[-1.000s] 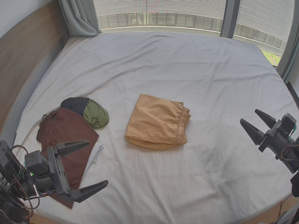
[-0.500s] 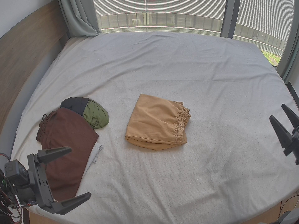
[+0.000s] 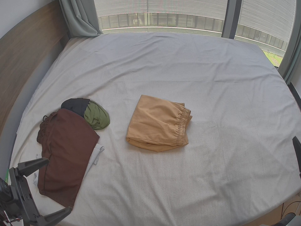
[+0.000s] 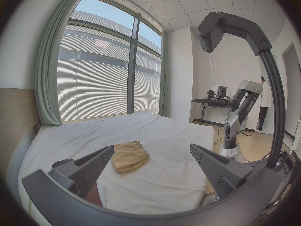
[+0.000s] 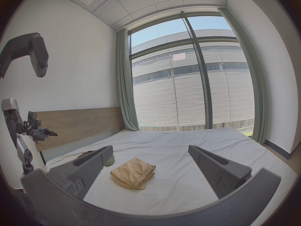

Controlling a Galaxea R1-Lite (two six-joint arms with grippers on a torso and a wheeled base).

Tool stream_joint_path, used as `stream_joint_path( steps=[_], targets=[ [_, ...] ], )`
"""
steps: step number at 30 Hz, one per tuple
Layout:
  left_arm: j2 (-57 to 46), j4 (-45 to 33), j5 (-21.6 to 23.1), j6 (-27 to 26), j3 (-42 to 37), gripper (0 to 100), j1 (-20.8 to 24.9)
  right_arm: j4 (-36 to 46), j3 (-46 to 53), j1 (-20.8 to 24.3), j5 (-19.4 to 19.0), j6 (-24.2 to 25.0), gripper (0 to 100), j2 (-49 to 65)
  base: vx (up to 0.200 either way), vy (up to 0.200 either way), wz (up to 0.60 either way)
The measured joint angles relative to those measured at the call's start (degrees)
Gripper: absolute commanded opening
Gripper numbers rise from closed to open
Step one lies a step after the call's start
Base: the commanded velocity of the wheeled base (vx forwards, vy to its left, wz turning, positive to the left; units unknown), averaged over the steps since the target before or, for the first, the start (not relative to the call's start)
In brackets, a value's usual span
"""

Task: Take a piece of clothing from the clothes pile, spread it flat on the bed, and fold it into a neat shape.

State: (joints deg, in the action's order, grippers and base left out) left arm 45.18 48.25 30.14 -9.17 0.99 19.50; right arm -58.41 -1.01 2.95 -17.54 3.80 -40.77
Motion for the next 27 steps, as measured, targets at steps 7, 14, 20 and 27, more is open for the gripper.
stream_joint_path(
  steps=[7,14,20,27],
  targets=[
    [-11.42,-11.41,-2.15,1.34,0.00,100,-0.24,16.04,0.00,-2.33,-1.54,0.07,100,13.62,0.000,0.000,0.00],
    [-21.59,-19.46,-3.95,3.54,0.00,100,-1.99,30.62,0.02,-2.82,-1.87,0.18,100,25.88,0.000,0.000,0.00],
    [-28.70,-26.55,-5.12,4.05,0.02,100,-6.61,48.73,0.02,-2.74,0.33,-0.50,100,34.44,0.000,0.000,0.00],
    [-37.08,-40.86,-9.45,4.35,0.02,100,-14.52,54.07,0.02,-2.82,14.20,-2.79,100,38.40,0.000,0.000,0.00]
  ],
)
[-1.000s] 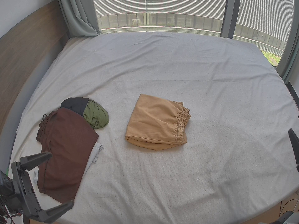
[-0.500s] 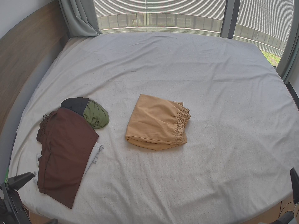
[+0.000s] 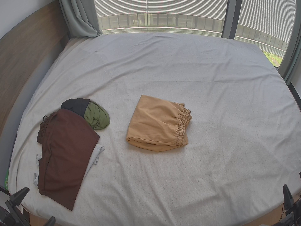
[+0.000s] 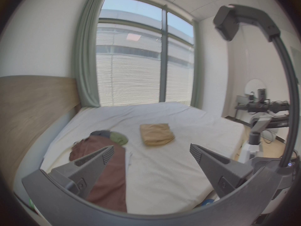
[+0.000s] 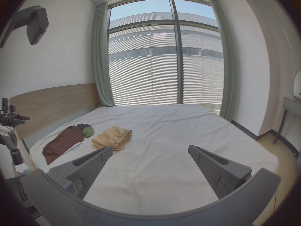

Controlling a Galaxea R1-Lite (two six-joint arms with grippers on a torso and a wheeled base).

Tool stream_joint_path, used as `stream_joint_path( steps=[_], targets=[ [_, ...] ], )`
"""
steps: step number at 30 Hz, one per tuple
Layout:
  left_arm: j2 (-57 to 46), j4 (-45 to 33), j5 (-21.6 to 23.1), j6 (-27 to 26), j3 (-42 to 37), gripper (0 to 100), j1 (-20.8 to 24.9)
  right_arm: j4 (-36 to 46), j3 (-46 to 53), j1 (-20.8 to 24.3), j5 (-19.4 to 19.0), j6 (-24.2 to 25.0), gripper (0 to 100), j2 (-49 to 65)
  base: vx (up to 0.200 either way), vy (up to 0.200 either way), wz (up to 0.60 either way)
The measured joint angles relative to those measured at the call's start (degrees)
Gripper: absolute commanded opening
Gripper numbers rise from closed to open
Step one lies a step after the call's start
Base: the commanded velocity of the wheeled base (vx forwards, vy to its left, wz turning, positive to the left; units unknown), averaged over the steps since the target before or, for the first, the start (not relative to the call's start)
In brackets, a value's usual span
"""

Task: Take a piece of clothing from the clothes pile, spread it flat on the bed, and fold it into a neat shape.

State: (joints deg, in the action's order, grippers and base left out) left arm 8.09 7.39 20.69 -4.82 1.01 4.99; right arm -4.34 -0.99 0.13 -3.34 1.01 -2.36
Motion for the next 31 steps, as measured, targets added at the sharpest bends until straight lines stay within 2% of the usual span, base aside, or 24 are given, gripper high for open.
stream_joint_path(
  steps=[4,9,12,14,31],
  targets=[
    [-3.72,-4.11,-7.30,1.34,0.00,100,-2.82,1.11,-0.02,0.00,2.39,-0.85,100,0.99,0.000,0.000,0.00],
    [-5.99,-3.62,-14.29,1.93,0.00,100,-4.50,4.77,-0.02,0.00,2.66,-1.77,100,1.49,0.000,0.000,0.00],
    [-6.64,-5.42,-19.57,2.26,0.00,100,-4.88,4.72,-0.02,0.02,2.63,-1.88,100,1.62,0.000,0.000,0.00],
    [-6.94,-7.09,-21.59,2.96,0.00,100,-4.99,4.58,-0.02,0.09,2.55,-2.02,100,1.68,0.000,0.000,0.00],
    [-7.30,-7.31,-21.99,3.95,0.00,100,-4.99,4.52,-0.02,0.00,2.58,-1.72,100,1.71,0.000,0.000,0.00]
  ],
)
